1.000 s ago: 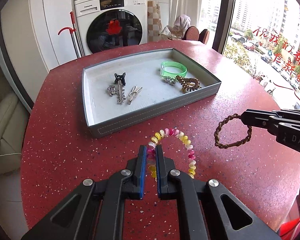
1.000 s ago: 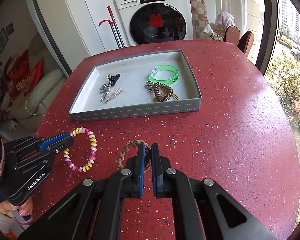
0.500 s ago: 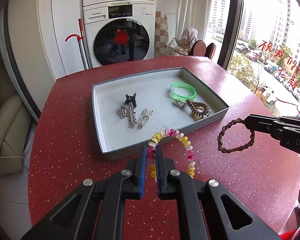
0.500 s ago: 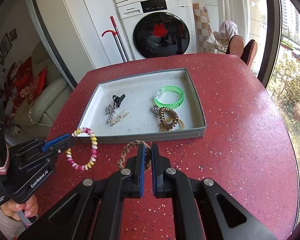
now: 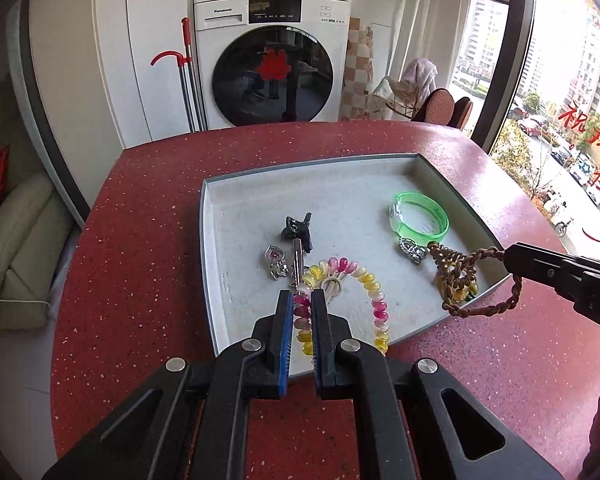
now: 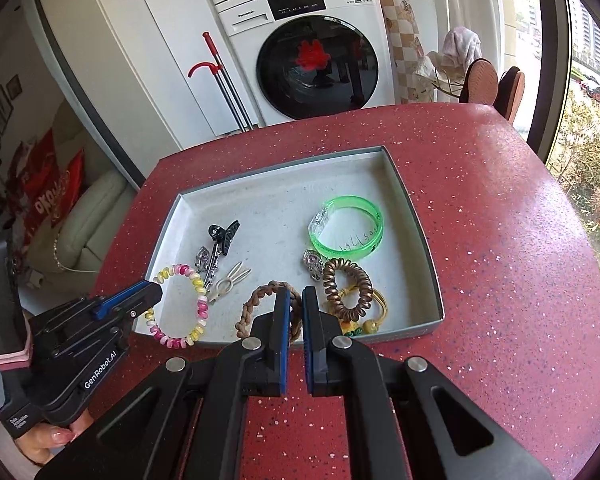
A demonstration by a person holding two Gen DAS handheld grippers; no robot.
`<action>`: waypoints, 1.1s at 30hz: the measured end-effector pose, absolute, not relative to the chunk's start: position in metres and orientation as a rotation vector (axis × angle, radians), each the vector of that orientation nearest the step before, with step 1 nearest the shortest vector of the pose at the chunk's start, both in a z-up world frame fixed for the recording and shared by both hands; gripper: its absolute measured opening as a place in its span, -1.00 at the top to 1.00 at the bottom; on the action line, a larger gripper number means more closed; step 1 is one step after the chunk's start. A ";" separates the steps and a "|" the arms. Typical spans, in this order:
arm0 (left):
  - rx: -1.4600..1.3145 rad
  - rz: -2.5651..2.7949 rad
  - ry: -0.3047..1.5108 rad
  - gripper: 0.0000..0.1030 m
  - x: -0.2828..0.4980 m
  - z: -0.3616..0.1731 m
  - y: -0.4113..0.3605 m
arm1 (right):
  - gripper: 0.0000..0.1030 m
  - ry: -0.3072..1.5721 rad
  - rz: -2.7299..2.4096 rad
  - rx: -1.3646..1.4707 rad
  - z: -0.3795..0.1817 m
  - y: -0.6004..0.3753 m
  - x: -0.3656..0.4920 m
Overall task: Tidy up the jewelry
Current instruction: 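Carry both bracelets into the gray tray and open both tools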
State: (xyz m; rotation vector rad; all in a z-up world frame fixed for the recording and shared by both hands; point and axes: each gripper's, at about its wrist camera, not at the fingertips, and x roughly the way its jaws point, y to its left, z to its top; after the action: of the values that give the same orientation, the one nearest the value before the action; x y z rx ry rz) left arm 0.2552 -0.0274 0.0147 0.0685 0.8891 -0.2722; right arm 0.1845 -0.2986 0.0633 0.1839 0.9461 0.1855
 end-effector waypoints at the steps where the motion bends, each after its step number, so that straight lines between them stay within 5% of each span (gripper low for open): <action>1: 0.073 -0.267 0.894 0.49 0.258 0.012 -0.028 | 0.87 0.951 0.185 0.188 0.060 -0.299 0.188; 33: 0.225 -0.171 0.938 0.49 0.301 -0.040 -0.055 | 0.86 1.049 0.122 0.149 0.008 -0.299 0.231</action>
State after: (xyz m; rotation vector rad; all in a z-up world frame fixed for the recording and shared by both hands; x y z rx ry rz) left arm 0.3011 -0.0550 -0.0397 0.2250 0.9381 -0.1707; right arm 0.2310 -0.2995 0.0084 0.1492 1.0491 0.1221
